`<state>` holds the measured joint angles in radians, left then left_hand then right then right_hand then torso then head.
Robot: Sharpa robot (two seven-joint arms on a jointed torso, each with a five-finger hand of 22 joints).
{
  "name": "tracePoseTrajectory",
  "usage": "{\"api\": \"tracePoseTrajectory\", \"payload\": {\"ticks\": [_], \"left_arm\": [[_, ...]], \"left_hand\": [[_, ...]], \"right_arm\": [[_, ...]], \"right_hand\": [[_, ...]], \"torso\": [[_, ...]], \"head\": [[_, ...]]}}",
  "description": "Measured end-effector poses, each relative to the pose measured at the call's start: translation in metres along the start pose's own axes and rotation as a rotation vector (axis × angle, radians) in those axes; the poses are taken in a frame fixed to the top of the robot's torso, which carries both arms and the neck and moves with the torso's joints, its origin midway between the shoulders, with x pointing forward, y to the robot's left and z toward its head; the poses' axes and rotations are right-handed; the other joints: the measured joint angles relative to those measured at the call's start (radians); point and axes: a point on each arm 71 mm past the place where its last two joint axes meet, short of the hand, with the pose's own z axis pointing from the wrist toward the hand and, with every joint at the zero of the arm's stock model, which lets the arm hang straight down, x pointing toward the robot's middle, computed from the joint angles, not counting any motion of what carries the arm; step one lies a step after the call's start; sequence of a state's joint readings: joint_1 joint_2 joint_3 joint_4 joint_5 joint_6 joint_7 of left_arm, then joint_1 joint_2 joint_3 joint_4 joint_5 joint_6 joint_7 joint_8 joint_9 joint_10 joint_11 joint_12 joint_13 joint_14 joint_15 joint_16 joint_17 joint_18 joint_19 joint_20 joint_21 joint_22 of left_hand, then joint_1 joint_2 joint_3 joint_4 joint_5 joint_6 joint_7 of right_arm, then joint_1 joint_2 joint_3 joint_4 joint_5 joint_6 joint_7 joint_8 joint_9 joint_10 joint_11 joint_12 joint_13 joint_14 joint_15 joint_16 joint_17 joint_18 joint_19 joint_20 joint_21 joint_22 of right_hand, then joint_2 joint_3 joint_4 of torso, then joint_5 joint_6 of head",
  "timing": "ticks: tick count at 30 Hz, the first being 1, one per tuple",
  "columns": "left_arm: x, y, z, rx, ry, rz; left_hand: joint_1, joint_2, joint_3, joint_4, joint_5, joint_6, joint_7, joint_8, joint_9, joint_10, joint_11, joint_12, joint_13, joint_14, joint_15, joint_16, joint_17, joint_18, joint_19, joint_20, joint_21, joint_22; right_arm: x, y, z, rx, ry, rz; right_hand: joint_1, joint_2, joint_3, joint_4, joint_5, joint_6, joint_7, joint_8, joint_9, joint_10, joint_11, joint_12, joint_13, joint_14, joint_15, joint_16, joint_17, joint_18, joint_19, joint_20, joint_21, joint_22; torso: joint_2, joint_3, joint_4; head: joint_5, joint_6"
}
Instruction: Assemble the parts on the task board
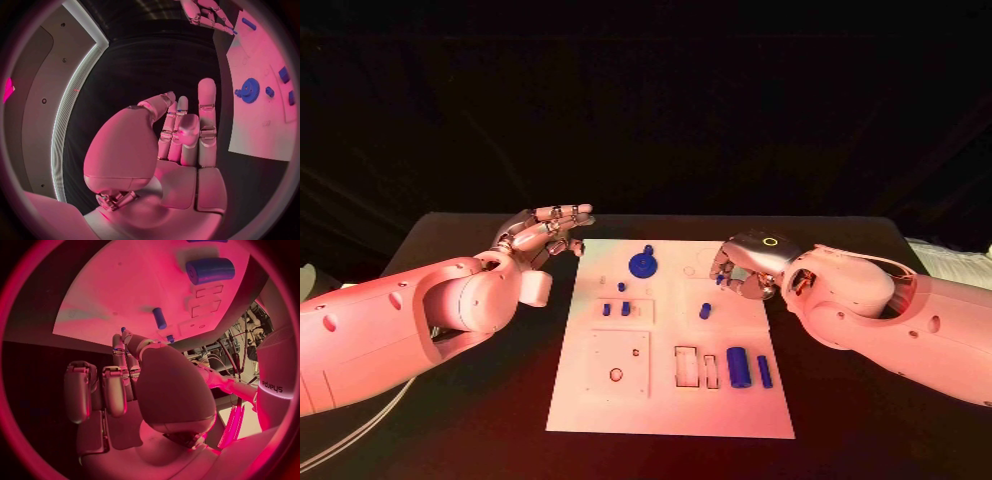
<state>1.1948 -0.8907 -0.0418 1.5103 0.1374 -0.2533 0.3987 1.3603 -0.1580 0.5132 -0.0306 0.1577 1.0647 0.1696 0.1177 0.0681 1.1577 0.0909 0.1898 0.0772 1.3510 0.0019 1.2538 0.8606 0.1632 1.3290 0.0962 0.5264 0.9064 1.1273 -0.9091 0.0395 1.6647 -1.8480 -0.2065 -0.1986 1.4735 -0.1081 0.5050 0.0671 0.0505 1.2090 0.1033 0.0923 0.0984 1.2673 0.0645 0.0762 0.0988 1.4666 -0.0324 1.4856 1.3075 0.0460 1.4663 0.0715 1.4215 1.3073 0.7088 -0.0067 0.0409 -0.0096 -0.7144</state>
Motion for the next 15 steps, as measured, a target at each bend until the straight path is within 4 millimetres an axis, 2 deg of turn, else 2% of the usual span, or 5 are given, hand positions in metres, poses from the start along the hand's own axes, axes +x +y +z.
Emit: {"api": "tracePoseTrajectory", "payload": {"ticks": [4,9,15], "left_arm": [[0.0,0.0,0.0,-0.001,0.001,0.0],[0.001,0.001,0.0,-0.004,0.003,-0.002],[0.005,0.002,0.001,-0.007,0.011,-0.005]], "left_hand": [[0.0,0.0,0.0,0.0,0.0,0.0,0.0,0.0,0.0,0.0,0.0,0.0,0.0,0.0,0.0,0.0,0.0,0.0,0.0,0.0,0.0,0.0],[0.0,0.0,0.0,0.0,0.004,0.0,0.0,0.0,-0.001,0.0,0.0,0.0,0.0,0.0,0.0,0.0,0.0,0.0,0.0,0.0,0.0,0.0],[0.0,0.0,0.0,0.0,0.004,0.0,0.0,0.0,-0.001,0.0,0.0,0.0,0.0,0.0,0.0,0.0,0.0,0.0,0.0,0.0,0.0,0.0]], "right_arm": [[-0.006,0.017,-0.002,-0.043,-0.02,0.016],[-0.011,0.05,-0.001,-0.125,-0.045,0.051],[-0.005,0.085,0.004,-0.203,-0.046,0.095]], "right_hand": [[-0.001,-0.001,0.001,-0.007,0.0,0.001,0.001,-0.001,0.0,0.002,-0.002,0.0,0.0,0.0,0.0,0.0,0.0,0.0,0.0,0.0,0.0,0.0],[-0.001,-0.002,0.004,-0.009,0.0,0.001,0.001,-0.002,0.0,0.004,-0.003,0.0,0.0,0.0,0.0,0.0,0.0,0.0,0.0,0.0,0.0,0.001],[-0.001,-0.002,0.004,-0.01,0.0,-0.002,0.004,-0.004,0.0,0.007,-0.004,-0.004,-0.002,0.0,0.0,0.0,0.0,0.0,0.0,0.0,0.0,0.001]], "torso": [[0.0,0.0,0.0007],[0.001,-0.0001,0.0019],[0.001,-0.0017,0.0022]], "head": [[0.004,-0.001],[0.015,-0.002],[0.035,-0.013]]}}
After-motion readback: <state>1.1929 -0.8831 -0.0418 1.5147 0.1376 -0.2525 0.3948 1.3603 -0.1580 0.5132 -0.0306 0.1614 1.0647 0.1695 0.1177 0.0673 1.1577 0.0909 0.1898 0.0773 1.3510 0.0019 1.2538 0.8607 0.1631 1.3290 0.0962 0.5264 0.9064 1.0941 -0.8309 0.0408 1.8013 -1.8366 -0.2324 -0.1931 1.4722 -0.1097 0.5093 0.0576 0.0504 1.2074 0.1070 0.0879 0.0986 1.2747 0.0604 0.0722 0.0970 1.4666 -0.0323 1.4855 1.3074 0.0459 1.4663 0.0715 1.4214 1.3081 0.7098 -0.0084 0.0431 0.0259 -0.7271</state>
